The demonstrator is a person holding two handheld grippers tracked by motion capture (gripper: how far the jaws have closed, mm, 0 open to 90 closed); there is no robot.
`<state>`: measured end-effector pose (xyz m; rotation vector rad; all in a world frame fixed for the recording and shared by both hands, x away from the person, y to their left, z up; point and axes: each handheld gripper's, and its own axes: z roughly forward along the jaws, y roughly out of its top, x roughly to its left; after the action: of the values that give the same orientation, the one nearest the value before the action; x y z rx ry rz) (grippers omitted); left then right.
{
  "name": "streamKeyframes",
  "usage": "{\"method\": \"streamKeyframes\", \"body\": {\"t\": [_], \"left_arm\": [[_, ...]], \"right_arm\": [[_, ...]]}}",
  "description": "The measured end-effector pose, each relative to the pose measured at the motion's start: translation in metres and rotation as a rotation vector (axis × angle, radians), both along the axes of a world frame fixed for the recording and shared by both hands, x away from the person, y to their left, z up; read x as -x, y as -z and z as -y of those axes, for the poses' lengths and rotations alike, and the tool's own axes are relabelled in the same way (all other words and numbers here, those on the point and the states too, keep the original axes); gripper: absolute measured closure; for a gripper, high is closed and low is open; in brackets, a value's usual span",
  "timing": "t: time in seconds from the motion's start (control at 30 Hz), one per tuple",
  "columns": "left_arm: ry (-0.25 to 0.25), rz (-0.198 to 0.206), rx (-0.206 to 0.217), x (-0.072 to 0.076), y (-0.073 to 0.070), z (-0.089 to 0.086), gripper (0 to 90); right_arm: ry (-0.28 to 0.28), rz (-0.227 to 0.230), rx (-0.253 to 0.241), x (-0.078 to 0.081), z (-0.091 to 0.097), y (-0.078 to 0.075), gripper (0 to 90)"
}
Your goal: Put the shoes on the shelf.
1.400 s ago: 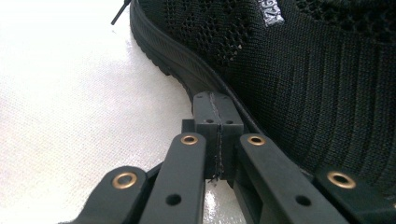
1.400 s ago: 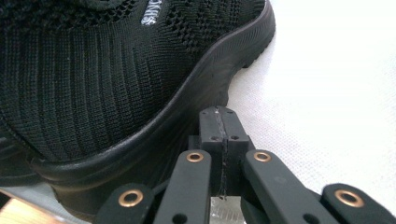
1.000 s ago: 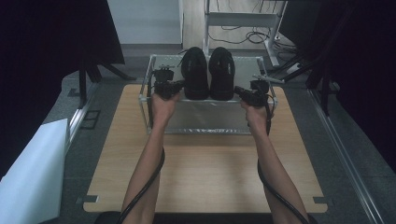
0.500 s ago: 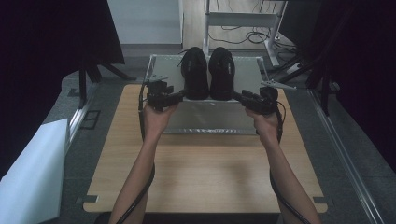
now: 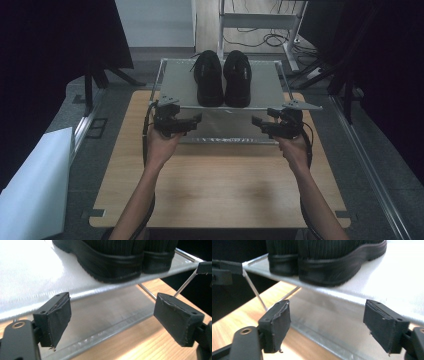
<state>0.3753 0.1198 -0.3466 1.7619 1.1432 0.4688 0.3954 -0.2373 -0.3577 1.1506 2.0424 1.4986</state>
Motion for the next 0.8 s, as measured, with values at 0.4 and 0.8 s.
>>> {"method": "streamKeyframes", "body": {"t": [0.4, 0.8], "left_arm": [[0.012, -0.009, -0.084, 0.027, 0.02, -0.004, 0.0], [0.052, -0.021, -0.141, 0.061, 0.04, -0.015, 0.0]], "right_arm": [[-0.055, -0.009, 0.062, 0.027, 0.016, 0.015, 14.1], [-0.049, -0.013, 0.103, 0.058, 0.035, 0.026, 7.0]]}}
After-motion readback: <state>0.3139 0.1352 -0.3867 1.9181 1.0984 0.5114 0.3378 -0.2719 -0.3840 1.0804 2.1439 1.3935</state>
